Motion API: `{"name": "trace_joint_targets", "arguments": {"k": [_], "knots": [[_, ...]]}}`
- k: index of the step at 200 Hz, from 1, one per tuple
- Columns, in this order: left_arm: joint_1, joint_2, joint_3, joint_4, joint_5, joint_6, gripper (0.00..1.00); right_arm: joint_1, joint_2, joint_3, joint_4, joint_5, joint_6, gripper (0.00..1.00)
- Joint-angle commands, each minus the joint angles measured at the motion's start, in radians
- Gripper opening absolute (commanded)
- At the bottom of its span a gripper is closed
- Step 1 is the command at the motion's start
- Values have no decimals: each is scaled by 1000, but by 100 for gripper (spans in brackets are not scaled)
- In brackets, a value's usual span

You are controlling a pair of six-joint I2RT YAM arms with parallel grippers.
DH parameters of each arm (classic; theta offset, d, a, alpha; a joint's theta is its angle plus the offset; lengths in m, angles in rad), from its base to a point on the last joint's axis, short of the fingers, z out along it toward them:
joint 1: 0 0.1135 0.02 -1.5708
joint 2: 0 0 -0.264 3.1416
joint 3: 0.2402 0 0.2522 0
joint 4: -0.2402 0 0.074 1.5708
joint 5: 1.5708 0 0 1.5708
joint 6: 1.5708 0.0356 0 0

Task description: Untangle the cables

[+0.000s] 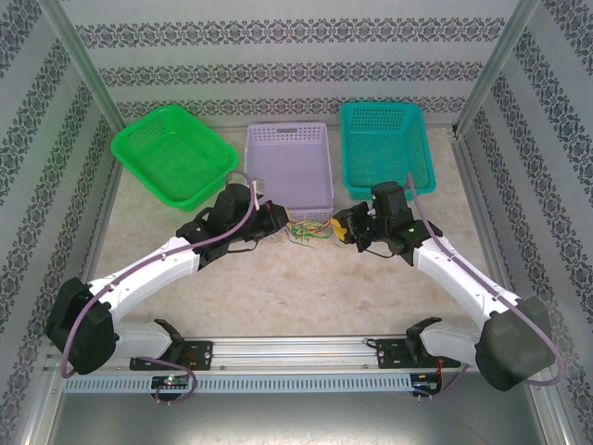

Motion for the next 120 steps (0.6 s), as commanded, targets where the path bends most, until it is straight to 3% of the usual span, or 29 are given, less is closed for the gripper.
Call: {"name": "trace_joint_targets", "arguments": {"k": [1,120], "knots": [[-15,-5,18,62,11,-3,0,2,1,38,5,-7,-18,23],[-21,0,15,75,7,-19,0,10,9,44,28,-12,-20,27]]}}
